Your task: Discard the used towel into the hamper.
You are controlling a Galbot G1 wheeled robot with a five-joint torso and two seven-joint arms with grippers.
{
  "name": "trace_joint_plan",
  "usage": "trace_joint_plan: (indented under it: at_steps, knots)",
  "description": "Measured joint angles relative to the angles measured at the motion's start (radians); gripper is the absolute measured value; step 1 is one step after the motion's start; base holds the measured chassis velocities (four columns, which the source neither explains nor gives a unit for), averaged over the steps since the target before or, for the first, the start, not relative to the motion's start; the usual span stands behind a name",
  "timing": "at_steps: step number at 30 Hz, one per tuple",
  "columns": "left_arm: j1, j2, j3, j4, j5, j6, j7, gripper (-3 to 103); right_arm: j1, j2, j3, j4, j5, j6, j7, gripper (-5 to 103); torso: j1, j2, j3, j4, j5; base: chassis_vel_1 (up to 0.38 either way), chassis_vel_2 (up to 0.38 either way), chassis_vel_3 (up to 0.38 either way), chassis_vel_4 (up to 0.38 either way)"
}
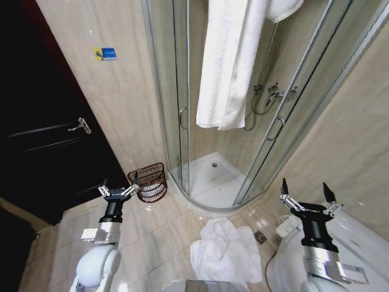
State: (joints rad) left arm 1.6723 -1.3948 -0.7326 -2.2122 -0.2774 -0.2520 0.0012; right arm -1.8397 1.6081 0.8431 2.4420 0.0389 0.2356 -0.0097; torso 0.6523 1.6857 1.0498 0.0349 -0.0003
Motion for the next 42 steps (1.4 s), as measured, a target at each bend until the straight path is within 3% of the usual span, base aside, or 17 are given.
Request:
trace_joint_plan:
  at_steps: [7,14,31,36,38,39,40,42]
  knots:
    - [0.006,-0.001,0.004,0.002,0.004,-0.007,0.0,100,-0.001,0.0,0.0,0.001,-0.036,-0.016,0.011,100,-0.001,0.0,0.0,0.0015,0.0003,0.05,-0.025,-0.006,-0.005]
    - [0.005,-0.003,0.005,-0.006,0.007,-0.007,0.0,100,0.001,0.0,0.0,-0.001,-0.038,-0.019,0.017,100,0.0,0.0,0.0,0.0003,0.0003,0.0,0.0,0.0,0.0]
    - [0.006,-0.006,0.01,-0.016,0.022,0.003,-0.004,100,-0.002,0.0,0.0,-0.002,-0.032,-0.017,0.033,100,-0.001,-0.001,0.0,0.0009,0.0003,0.0,0.0,0.0,0.0]
    - [-0.002,-0.007,0.011,-0.016,0.017,0.001,-0.009,100,-0.004,0.0,0.001,0.006,0.018,-0.044,0.017,100,0.0,-0.001,0.0,0.0005,0.0003,0.0,0.0,0.0,0.0]
    - [-0.003,-0.007,0.011,-0.016,0.016,0.001,-0.011,100,0.008,0.0,0.003,0.018,0.071,-0.084,-0.001,100,-0.001,-0.001,0.0,0.0005,0.0003,0.0,0.0,0.0,0.0]
    - [-0.003,-0.007,0.01,-0.016,0.017,0.002,-0.012,100,0.026,0.0,0.005,0.032,0.139,-0.138,-0.018,100,-0.001,-0.001,0.0,0.0007,0.0003,0.0,0.0,0.0,0.0]
    - [-0.003,-0.007,0.01,-0.016,0.017,0.002,-0.012,100,0.026,0.0,0.005,0.032,0.139,-0.138,-0.018,100,-0.001,-0.001,0.0,0.0007,0.0003,0.0,0.0,0.0,0.0]
    - [-0.002,-0.008,0.009,-0.019,0.022,0.003,-0.012,100,0.112,-0.031,0.017,0.054,0.264,-0.293,-0.027,100,-0.001,-0.001,0.0,0.0005,0.0002,0.0,0.0,0.0,0.0]
